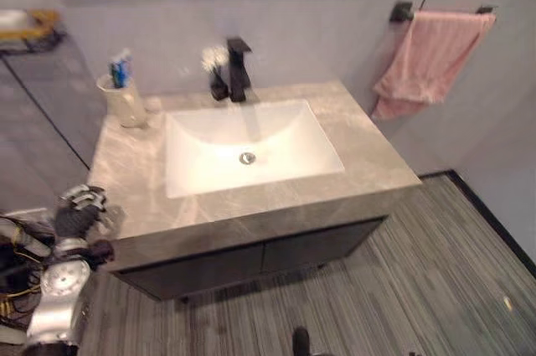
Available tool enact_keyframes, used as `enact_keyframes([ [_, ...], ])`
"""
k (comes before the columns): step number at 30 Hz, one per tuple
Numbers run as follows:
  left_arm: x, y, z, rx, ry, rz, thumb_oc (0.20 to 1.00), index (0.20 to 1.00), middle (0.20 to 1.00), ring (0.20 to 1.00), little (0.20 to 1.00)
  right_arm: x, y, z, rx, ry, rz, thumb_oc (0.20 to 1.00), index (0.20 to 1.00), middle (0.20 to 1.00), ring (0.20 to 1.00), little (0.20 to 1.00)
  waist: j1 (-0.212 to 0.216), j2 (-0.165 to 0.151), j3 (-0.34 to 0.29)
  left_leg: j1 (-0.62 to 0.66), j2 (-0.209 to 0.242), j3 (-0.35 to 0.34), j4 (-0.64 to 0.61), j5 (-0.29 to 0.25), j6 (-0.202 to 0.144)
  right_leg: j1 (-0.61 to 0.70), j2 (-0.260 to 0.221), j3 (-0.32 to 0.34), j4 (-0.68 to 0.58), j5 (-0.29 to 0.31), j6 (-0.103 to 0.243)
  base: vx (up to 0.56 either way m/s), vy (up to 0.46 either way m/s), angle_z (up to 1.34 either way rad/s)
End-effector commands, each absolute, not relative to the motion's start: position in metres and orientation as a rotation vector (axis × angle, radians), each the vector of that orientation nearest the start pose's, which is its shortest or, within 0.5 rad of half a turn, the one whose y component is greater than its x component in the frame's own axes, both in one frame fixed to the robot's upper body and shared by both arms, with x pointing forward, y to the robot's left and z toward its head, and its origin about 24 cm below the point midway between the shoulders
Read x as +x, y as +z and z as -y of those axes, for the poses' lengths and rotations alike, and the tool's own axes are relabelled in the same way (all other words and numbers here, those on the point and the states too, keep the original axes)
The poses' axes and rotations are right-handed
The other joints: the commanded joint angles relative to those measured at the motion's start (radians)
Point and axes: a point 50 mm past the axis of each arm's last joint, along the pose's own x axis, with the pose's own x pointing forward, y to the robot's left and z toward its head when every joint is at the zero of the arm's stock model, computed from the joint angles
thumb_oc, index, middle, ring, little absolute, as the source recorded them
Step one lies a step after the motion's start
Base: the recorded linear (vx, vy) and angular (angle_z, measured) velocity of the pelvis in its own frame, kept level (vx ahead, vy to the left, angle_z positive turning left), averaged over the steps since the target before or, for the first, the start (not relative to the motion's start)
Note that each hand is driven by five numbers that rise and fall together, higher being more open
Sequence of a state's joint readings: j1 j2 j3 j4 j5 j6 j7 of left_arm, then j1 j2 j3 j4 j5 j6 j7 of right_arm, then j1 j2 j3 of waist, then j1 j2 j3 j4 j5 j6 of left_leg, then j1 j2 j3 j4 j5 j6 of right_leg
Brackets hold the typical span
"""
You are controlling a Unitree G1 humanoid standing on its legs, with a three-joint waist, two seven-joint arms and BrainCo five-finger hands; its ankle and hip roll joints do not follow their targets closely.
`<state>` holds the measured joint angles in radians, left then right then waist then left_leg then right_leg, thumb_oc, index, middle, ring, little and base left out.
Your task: Put brush and paste in cup on sink, flatten towel.
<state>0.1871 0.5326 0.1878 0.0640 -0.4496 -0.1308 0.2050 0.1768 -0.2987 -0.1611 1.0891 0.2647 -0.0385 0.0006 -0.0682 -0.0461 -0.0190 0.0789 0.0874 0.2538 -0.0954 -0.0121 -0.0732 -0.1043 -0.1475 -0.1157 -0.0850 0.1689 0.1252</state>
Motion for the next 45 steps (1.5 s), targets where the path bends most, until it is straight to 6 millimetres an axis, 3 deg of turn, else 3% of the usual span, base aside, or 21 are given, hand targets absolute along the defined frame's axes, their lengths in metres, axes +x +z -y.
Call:
enact_keyframes([
  [1,0.22,0.088,-0.306,0.202,0.326,0.15,0.2,0.2,0.2,0.2,0.2,0.077,-0.145,0.279,0.102,-0.453,-1.04,1.0,1.0,1.0,1.0,1.0,-0.013,-0.023,0.067,-0.03,-0.064,-0.064,0.102,-0.049,0.085,0.086,-0.073,0.031,0.11,-0.073,0.052,-0.06,0.064,-0.03],
  [3,0.217,0.083,-0.297,0.199,0.265,0.136,0.2,0.2,0.2,0.2,0.2,0.093,-0.14,0.277,0.084,-0.399,-0.992,1.0,1.0,1.0,1.0,1.0,-0.005,-0.026,0.095,-0.087,-0.079,-0.073,0.257,-0.106,0.089,0.069,-0.093,0.03,0.18,-0.11,0.046,-0.11,0.064,0.0],
  [9,0.214,0.064,-0.286,0.145,0.229,0.074,0.2,0.2,0.2,0.2,0.2,0.103,-0.136,0.274,-0.031,-0.3,-0.975,1.0,1.0,1.0,1.0,1.0,-0.013,-0.032,0.134,-0.164,-0.059,-0.087,0.418,-0.161,0.073,-0.002,-0.09,0.04,0.331,-0.157,0.026,-0.13,-0.007,0.11],
  [17,0.207,0.049,-0.279,0.124,0.166,0.0,0.2,0.2,0.2,0.2,0.2,0.09,-0.138,0.284,-0.042,-0.35,-1.017,1.0,1.0,1.0,1.0,1.0,-0.021,-0.03,0.139,-0.141,-0.057,-0.078,0.403,-0.171,0.084,0.015,-0.079,0.056,0.286,-0.136,0.03,-0.01,-0.003,-0.02],
  [21,0.205,0.048,-0.279,0.124,0.152,-0.007,0.2,0.2,0.2,0.2,0.2,0.084,-0.136,0.292,-0.066,-0.376,-1.034,1.0,1.0,1.0,1.0,1.0,-0.026,-0.03,0.147,-0.141,-0.086,-0.062,0.372,-0.16,0.102,-0.005,-0.095,0.091,0.263,-0.077,0.042,-0.05,0.092,-0.11],
  [25,0.21,0.051,-0.275,0.146,0.113,-0.006,0.2,0.2,0.2,0.2,0.2,0.074,-0.138,0.296,-0.247,-0.256,-1.118,1.0,1.0,1.0,1.0,1.0,-0.032,-0.033,0.162,-0.148,-0.122,-0.046,0.308,-0.134,0.132,-0.052,-0.121,0.141,0.262,0.005,0.056,-0.06,0.15,-0.25],
  [27,0.21,0.052,-0.276,0.157,0.113,-0.005,0.2,0.2,0.2,0.2,0.2,0.07,-0.14,0.294,-0.274,-0.236,-1.143,1.0,1.0,1.0,1.0,1.0,-0.025,-0.031,0.165,-0.146,-0.119,-0.033,0.288,-0.125,0.137,-0.076,-0.12,0.112,0.264,0.003,0.051,-0.04,0.075,-0.27],
  [29,0.211,0.05,-0.276,0.152,0.115,-0.012,0.2,0.2,0.2,0.2,0.2,0.065,-0.144,0.288,-0.258,-0.223,-1.162,1.0,1.0,1.0,1.0,1.0,-0.035,-0.033,0.157,-0.134,-0.114,-0.035,0.244,-0.106,0.134,-0.082,-0.077,0.104,0.266,-0.025,0.046,0.03,-0.002,-0.39],
  [30,0.212,0.051,-0.278,0.191,0.105,-0.023,0.2,0.2,0.2,0.2,0.2,0.066,-0.147,0.278,-0.327,-0.131,-1.175,1.0,1.0,1.0,1.0,1.0,-0.035,-0.035,0.153,-0.118,-0.097,-0.029,0.184,-0.076,0.125,-0.1,-0.017,0.082,0.265,-0.044,0.039,0.06,-0.111,-0.14],
  [31,0.217,0.054,-0.279,0.213,0.102,-0.016,0.2,0.2,0.2,0.2,0.2,0.07,-0.148,0.271,-0.431,-0.013,-1.178,1.0,1.0,1.0,1.0,1.0,-0.02,-0.039,0.148,-0.096,-0.08,-0.009,0.151,-0.063,0.117,-0.106,0.01,-0.028,0.267,-0.066,0.028,0.16,-0.211,-0.38],
  [33,0.23,0.055,-0.265,0.177,0.069,0.016,0.2,0.2,0.2,0.2,0.2,0.057,-0.15,0.277,-0.539,0.049,-1.239,1.0,1.0,1.0,1.0,1.0,-0.031,-0.036,0.14,-0.087,-0.069,-0.017,0.214,-0.102,0.106,-0.061,0.05,-0.022,0.241,-0.104,0.003,0.32,-0.297,-0.04],
  [34,0.236,0.055,-0.258,0.162,0.047,0.022,0.2,0.2,0.2,0.2,0.2,0.059,-0.147,0.284,-0.59,0.061,-1.23,1.0,1.0,1.0,1.0,1.0,-0.043,-0.034,0.142,-0.113,-0.049,-0.03,0.299,-0.122,0.093,-0.04,0.073,-0.006,0.231,-0.126,-0.024,0.26,-0.273,0.49],
  [36,0.24,0.054,-0.254,0.161,0.042,0.022,0.2,0.2,0.2,0.2,0.2,0.062,-0.143,0.291,-0.594,0.033,-1.213,1.0,1.0,1.0,1.0,1.0,-0.051,-0.037,0.147,-0.146,-0.042,-0.037,0.385,-0.134,0.077,-0.024,0.082,0.002,0.226,-0.14,-0.04,0.13,-0.186,0.09],
  [37,0.242,0.054,-0.252,0.158,0.043,0.028,0.2,0.2,0.2,0.2,0.2,0.062,-0.142,0.294,-0.586,0.009,-1.208,1.0,1.0,1.0,1.0,1.0,-0.053,-0.038,0.152,-0.173,-0.033,-0.044,0.462,-0.117,0.057,-0.013,0.085,0.002,0.228,-0.147,-0.052,0.09,-0.153,-0.16],
  [38,0.248,0.057,-0.247,0.147,0.035,0.046,0.2,0.2,0.2,0.2,0.2,0.061,-0.14,0.299,-0.571,-0.035,-1.211,1.0,1.0,1.0,1.0,1.0,-0.048,-0.034,0.174,-0.214,-0.021,-0.074,0.54,-0.052,0.016,-0.001,0.088,-0.006,0.235,-0.155,-0.069,0.06,-0.114,-0.11],
  [39,0.25,0.058,-0.246,0.141,0.045,0.054,0.2,0.2,0.2,0.2,0.2,0.06,-0.14,0.301,-0.56,-0.057,-1.214,1.0,1.0,1.0,1.0,1.0,-0.053,-0.031,0.175,-0.235,-0.017,-0.084,0.523,-0.019,0.007,0.0,0.087,-0.013,0.233,-0.16,-0.073,0.07,-0.031,0.0],
  [40,0.252,0.058,-0.245,0.138,0.041,0.056,0.2,0.2,0.2,0.2,0.2,0.057,-0.139,0.304,-0.563,-0.077,-1.226,1.0,1.0,1.0,1.0,1.0,-0.058,-0.026,0.173,-0.251,-0.005,-0.069,0.445,-0.023,0.023,0.005,0.08,-0.02,0.227,-0.167,-0.069,0.14,0.119,0.07],
  [41,0.251,0.057,-0.245,0.135,0.048,0.049,0.2,0.2,0.2,0.2,0.2,0.056,-0.138,0.308,-0.583,-0.091,-1.234,1.0,1.0,1.0,1.0,1.0,-0.046,-0.019,0.164,-0.274,-0.006,-0.115,0.332,0.0,0.038,0.008,0.074,-0.003,0.219,-0.168,-0.058,0.19,0.189,0.1],
  [43,0.251,0.055,-0.244,0.125,0.056,0.051,0.2,0.2,0.2,0.2,0.2,0.055,-0.138,0.311,-0.591,-0.113,-1.241,1.0,1.0,1.0,1.0,1.0,-0.035,-0.008,0.163,-0.301,0.01,-0.194,0.269,0.063,0.018,0.018,0.07,0.019,0.221,-0.175,-0.05,0.24,0.241,0.0],
  [44,0.25,0.056,-0.246,0.123,0.075,0.055,0.2,0.2,0.2,0.2,0.2,0.057,-0.137,0.311,-0.603,-0.111,-1.238,1.0,1.0,1.0,1.0,1.0,-0.028,0.009,0.162,-0.308,0.024,-0.268,0.22,0.109,0.001,0.035,0.064,0.05,0.228,-0.188,-0.037,0.31,0.358,-0.35],
  [45,0.251,0.055,-0.247,0.114,0.075,0.049,0.2,0.2,0.2,0.2,0.2,0.058,-0.138,0.309,-0.6,-0.096,-1.239,1.0,1.0,1.0,1.0,1.0,-0.035,0.015,0.152,-0.27,0.011,-0.249,0.222,0.062,0.014,0.029,0.051,0.07,0.249,-0.195,-0.021,0.29,0.409,-0.65],
])
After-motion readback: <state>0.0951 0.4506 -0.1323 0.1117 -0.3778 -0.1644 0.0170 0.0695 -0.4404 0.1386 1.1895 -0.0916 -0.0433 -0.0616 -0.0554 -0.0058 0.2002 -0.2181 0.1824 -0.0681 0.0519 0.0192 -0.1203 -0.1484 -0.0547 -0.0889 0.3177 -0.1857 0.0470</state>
